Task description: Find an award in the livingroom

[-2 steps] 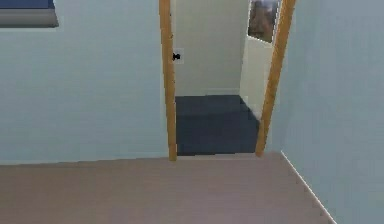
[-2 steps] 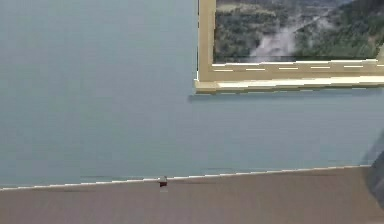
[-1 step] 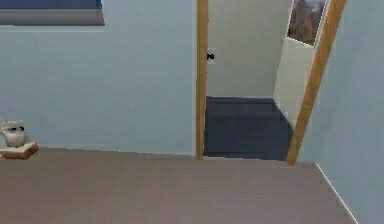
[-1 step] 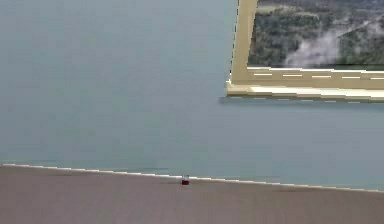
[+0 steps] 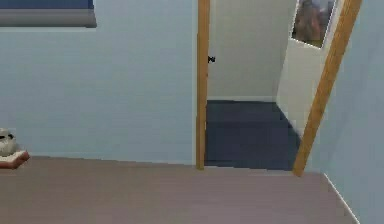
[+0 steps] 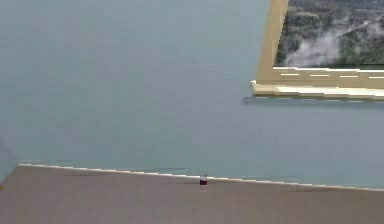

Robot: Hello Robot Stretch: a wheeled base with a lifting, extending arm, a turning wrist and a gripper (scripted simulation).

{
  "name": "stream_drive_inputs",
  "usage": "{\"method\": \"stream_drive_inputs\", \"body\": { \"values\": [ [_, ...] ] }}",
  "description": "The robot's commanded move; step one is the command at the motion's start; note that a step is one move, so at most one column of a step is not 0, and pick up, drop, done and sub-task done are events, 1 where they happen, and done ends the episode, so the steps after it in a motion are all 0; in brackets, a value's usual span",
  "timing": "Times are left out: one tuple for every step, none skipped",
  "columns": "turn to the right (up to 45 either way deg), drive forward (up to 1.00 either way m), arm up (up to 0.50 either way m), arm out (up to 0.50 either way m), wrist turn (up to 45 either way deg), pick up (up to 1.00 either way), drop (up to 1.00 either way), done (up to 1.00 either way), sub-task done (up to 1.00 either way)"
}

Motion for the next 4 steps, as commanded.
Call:
{"method": "stream_drive_inputs", "body": {
  "values": [
    [-36.0,0.00,0.00,0.00,0.0,0.00,0.00,0.00,0.00],
    [0.0,0.75,0.00,0.00,0.0,0.00,0.00,0.00,0.00],
    [-39.0,0.00,0.00,0.00,0.0,0.00,0.00,0.00,0.00],
    [0.0,1.00,0.00,0.00,0.0,0.00,0.00,0.00,0.00]
  ]
}}
